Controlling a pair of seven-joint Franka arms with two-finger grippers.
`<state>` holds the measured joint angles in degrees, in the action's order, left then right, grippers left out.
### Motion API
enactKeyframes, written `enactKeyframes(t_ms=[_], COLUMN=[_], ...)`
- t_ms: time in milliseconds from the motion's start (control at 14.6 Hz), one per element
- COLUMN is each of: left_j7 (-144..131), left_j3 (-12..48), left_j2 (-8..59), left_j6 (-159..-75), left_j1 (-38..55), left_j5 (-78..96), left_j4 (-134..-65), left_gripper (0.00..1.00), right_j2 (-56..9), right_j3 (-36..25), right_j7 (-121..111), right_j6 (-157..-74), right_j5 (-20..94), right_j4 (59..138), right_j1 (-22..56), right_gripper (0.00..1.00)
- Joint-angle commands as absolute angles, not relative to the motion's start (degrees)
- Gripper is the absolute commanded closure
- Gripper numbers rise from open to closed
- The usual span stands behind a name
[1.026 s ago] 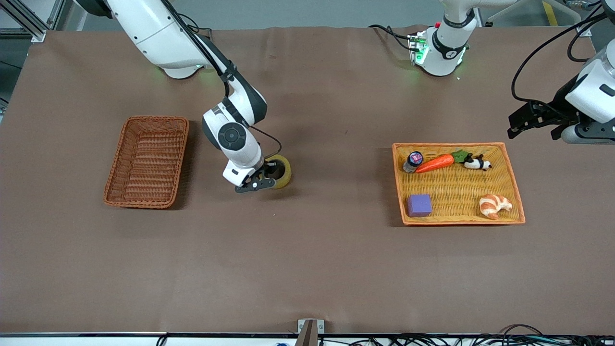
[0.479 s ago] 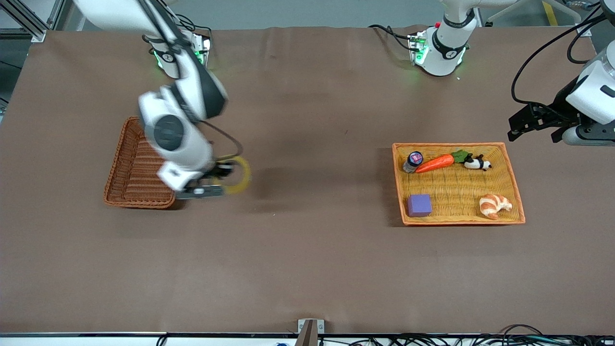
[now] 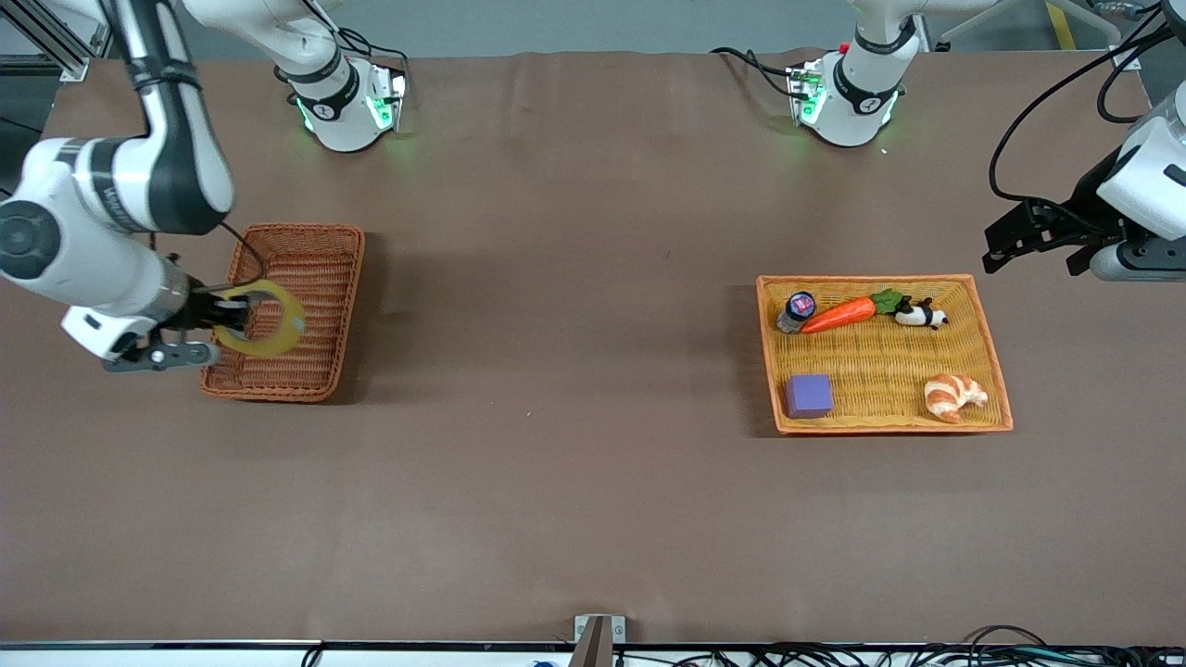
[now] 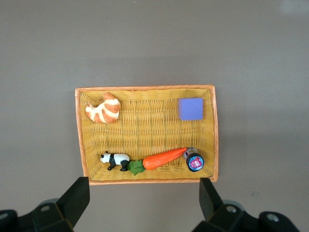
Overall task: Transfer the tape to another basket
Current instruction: 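Carry the tape over the brown basket with the right gripper, then lower the tape into the basket and open the right gripper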
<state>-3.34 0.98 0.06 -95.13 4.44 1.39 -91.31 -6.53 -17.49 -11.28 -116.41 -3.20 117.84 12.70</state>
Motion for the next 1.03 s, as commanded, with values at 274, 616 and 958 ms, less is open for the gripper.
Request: enactKeyframes(t_ms=[274, 616, 958], left_j7=[-3.1, -3.1, -3.0], left_j3=[0.6, 0.6, 0.5], left_j2=[0.4, 0.4, 0.4], left_j6=[-94.9, -95.0, -95.0], left_j1=[4.5, 4.5, 4.3], left_j5=[1.8, 1.8, 1.8], left_j4=[-90.4, -90.4, -90.4], left_gripper=[0.0, 0.0, 0.0], right_j2=[-1.4, -5.6, -7.8], right_j3=[-22.4, -22.2, -21.9], right_j7=[-17.0, -16.6, -16.5], right_j6=[-142.2, -152.5, -154.7], right_j5=[-2.9, -0.9, 2.0], right_j4=[142.4, 145.5, 146.0], right_j1=[12.1, 12.5, 13.4], right_gripper=[0.99, 0.97, 0.9])
